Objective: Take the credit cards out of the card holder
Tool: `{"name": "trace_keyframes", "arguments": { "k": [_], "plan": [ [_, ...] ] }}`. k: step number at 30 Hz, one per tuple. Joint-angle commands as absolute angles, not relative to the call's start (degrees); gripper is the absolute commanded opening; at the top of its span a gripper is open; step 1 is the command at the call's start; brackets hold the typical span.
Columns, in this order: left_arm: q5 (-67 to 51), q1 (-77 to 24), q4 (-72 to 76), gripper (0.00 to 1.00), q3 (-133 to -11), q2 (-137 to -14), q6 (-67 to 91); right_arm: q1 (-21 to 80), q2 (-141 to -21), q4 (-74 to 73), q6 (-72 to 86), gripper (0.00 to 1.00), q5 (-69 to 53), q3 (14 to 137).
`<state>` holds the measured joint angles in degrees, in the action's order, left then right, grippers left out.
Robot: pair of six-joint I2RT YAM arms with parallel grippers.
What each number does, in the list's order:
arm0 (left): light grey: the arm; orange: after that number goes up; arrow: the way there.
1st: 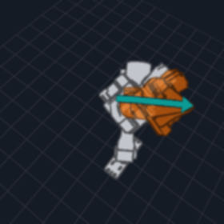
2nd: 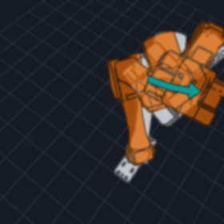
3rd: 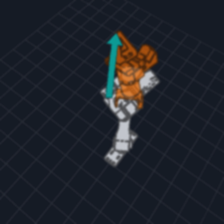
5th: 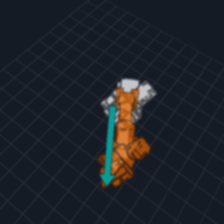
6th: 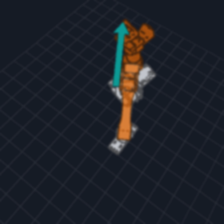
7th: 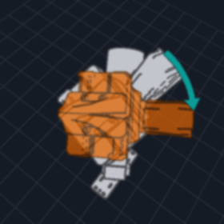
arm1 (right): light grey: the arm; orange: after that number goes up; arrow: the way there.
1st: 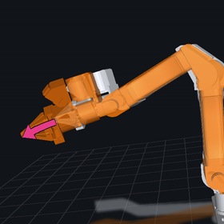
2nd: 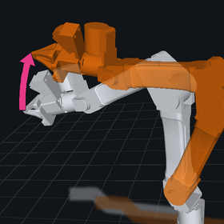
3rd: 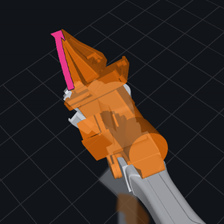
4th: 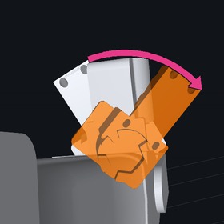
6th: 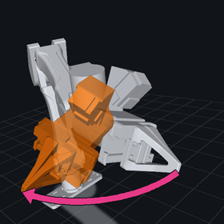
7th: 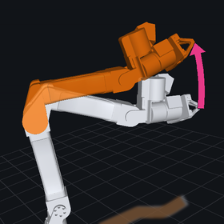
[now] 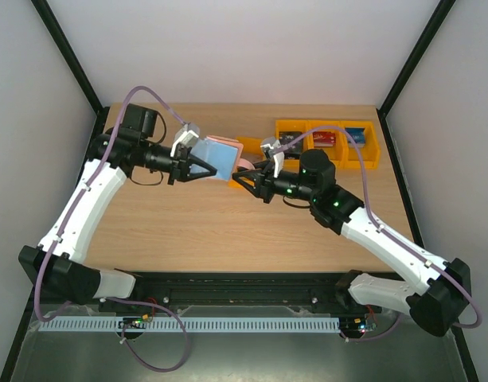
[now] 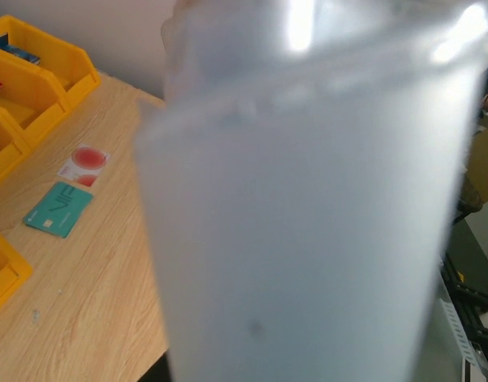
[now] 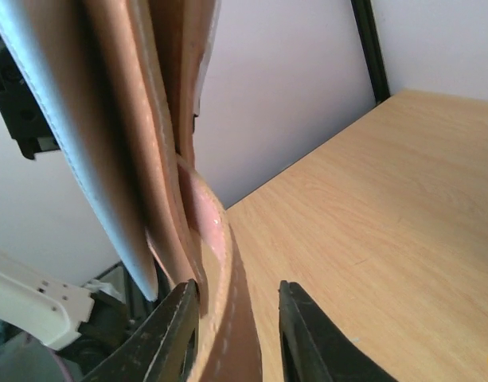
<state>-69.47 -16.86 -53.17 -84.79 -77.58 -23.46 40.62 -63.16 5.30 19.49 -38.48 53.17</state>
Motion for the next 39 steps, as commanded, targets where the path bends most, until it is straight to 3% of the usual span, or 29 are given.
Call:
{"name": "trace_keyframes", "arguments": {
  "k": [1, 8, 10, 11, 12, 13, 14, 15, 16, 20, 26, 39],
  "plan": [
    [-72.58, -17.41, -53.71, 0.02, -83.41, -76.03, -24.87, 40.51, -64.48, 6.05, 19.65, 0.27, -38.37, 56.31],
    [-68.64, -19.00, -51.24, 0.02, -81.47, -76.61, -22.85, 40.84, -67.42, 9.51, 22.11, 0.40, -45.30, 58.34],
    [-68.14, -19.43, -50.78, 0.02, -80.98, -76.73, -22.68, 41.10, -67.86, 12.36, 24.03, 0.36, -46.23, 58.11],
    [-67.69, -19.58, -50.49, 0.02, -80.72, -76.73, -22.60, 41.15, -68.04, 13.87, 25.16, 0.28, -46.91, 57.90],
    [-66.56, -19.61, -49.98, 0.10, -80.46, -76.73, -22.22, 41.17, -68.23, 15.63, 26.69, 0.16, -47.45, 57.71],
    [-64.87, -19.56, -49.29, 0.34, -80.23, -76.73, -21.60, 41.20, -68.35, 16.81, 28.12, 0.03, -47.35, 57.41],
    [-62.22, -19.42, -47.83, 0.67, -79.93, -76.68, -20.49, 41.20, -68.44, 17.09, 29.17, 0.02, -46.37, 57.42],
    [-59.04, -19.02, -45.86, 0.94, -79.36, -76.54, -18.34, 41.18, -68.58, 15.98, 29.83, 0.02, -44.50, 57.70],
    [-56.04, -18.27, -43.54, 0.98, -78.71, -76.43, -16.04, 41.22, -68.94, 13.64, 30.26, 0.02, -41.41, 58.37],
    [-43.95, -17.70, -40.29, 0.99, -78.02, -76.48, -14.39, 42.15, -72.55, -1.29, 33.72, 0.02, -24.97, 62.88],
    [-39.78, -20.81, -40.18, 0.99, -78.24, -77.57, -15.45, 48.36, -78.93, -9.46, 37.86, 0.02, -11.11, 68.98],
    [-23.49, -18.12, -35.59, 0.99, -75.59, -77.67, -14.78, 48.80, -77.74, -7.91, 37.49, 0.02, -20.72, 68.25]
  ]
}}
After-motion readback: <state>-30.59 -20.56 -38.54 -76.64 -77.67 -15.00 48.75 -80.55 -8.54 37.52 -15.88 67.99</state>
